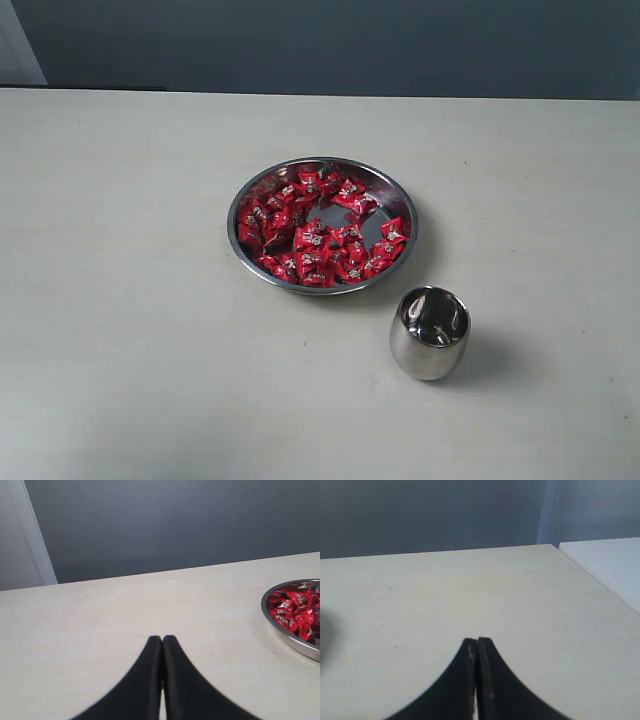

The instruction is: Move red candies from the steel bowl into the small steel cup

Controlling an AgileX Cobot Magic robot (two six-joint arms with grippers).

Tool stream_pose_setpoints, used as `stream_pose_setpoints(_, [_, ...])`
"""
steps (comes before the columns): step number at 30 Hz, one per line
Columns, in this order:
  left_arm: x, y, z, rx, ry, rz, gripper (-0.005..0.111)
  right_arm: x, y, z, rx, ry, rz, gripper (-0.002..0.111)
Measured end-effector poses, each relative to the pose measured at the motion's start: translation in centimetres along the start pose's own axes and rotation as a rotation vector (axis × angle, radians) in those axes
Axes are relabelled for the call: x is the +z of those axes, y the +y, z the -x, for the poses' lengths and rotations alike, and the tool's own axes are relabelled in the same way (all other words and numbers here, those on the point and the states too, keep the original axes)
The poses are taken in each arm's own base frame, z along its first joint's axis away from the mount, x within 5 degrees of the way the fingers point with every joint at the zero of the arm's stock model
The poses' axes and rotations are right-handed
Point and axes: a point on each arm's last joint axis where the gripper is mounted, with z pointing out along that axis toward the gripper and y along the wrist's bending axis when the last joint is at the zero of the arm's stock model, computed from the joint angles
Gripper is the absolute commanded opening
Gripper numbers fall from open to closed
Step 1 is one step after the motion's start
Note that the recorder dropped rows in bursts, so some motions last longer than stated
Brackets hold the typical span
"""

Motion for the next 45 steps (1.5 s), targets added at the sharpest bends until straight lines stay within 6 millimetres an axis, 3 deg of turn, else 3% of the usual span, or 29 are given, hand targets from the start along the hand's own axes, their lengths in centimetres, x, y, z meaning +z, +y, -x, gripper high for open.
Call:
stream_pose_setpoints(8, [0.0,0.0,0.0,0.0,0.0,0.0,0.0,0.0,-0.1,0.6,-0.043,-0.064,-0.014,0.0])
stream_pose_setpoints(19, [0.0,0.0,0.0,0.0,0.0,0.0,0.0,-1.8,0.0,5.4,-0.038,-0.642,-0.008,0.0])
stream_pose_setpoints(21, [0.0,0.0,0.0,0.0,0.0,0.0,0.0,-2.0,0.0,5.7,0.115,-0.671,0.046,0.0])
stream_pose_setpoints(24, [0.0,0.0,0.0,0.0,0.0,0.0,0.0,-1.6,0.1,5.1,0.584,-0.571,0.184,0.0])
stream_pose_setpoints(25, [0.0,0.0,0.0,0.0,0.0,0.0,0.0,-1.4,0.1,4.8,0.64,-0.538,0.199,0.0])
stream_pose_setpoints(28, [0.0,0.0,0.0,0.0,0.0,0.0,0.0,-1.7,0.9,5.4,0.543,-0.57,0.272,0.0])
stream_pose_setpoints(30, [0.0,0.0,0.0,0.0,0.0,0.0,0.0,-1.7,1.6,7.7,0.389,-0.55,0.302,0.0])
stream_pose_setpoints(32, [0.0,0.0,0.0,0.0,0.0,0.0,0.0,-0.3,2.1,11.0,0.261,-0.474,0.311,0.0])
stream_pose_setpoints(33, [0.0,0.0,0.0,0.0,0.0,0.0,0.0,1.3,2.4,13.0,0.223,-0.411,0.316,0.0])
stream_pose_setpoints(36, [0.0,0.0,0.0,0.0,0.0,0.0,0.0,5.2,2.8,16.6,0.167,-0.301,0.343,0.0])
stream_pose_setpoints(41, [0.0,0.0,0.0,0.0,0.0,0.0,0.0,13.4,4.2,22.4,0.081,-0.177,0.43,0.0])
stream_pose_setpoints(45, [0.0,0.0,0.0,0.0,0.0,0.0,0.0,19.4,5.2,26.5,-0.032,-0.18,0.331,0.0])
